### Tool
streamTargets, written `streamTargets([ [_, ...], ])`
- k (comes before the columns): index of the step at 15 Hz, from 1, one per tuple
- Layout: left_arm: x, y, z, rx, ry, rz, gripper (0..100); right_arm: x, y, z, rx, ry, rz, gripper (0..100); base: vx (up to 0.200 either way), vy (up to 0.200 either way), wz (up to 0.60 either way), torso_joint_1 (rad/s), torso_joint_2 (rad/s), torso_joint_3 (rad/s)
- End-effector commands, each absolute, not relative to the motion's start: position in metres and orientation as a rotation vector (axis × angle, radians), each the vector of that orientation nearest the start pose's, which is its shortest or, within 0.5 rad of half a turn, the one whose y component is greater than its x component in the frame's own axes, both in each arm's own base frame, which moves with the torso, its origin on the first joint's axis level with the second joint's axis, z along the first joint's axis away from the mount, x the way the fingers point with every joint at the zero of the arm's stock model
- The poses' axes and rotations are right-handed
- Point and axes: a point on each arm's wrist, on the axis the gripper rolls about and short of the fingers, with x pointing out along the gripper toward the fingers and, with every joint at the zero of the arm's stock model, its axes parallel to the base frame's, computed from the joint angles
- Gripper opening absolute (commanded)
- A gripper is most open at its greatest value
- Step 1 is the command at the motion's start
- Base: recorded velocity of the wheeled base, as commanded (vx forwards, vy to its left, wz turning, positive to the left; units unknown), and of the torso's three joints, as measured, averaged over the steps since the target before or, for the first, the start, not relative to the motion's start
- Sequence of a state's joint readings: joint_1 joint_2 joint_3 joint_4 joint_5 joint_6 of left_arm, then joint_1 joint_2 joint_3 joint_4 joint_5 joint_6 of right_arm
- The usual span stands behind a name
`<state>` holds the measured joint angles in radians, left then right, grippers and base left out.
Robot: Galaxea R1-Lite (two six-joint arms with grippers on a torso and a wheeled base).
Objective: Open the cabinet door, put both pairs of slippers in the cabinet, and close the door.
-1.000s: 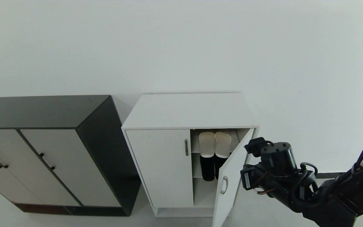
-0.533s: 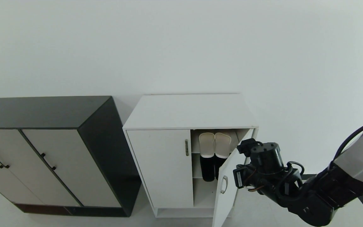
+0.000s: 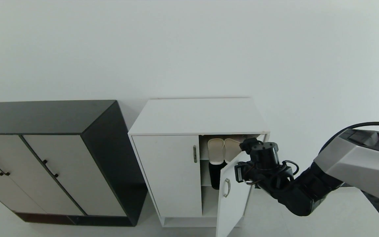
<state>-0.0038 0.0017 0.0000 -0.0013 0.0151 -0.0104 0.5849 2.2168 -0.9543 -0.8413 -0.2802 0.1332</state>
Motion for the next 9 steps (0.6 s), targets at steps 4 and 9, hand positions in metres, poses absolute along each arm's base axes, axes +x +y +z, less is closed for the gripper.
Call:
streamTargets([
  [4, -0.023, 0.0, 0.076, -0.011, 0.001, 0.012, 0, 0.371, 0.22, 0.044, -0.021, 0.366, 0.264, 0, 0.0, 0.0, 0.0, 0.0, 0.0, 0.0],
  [9, -0.023, 0.0, 0.076, -0.011, 0.001, 0.012, 0, 0.401, 0.218, 0.041, 0.003, 0.316, 0.23, 0, 0.0, 0.0, 0.0, 0.0, 0.0, 0.0],
])
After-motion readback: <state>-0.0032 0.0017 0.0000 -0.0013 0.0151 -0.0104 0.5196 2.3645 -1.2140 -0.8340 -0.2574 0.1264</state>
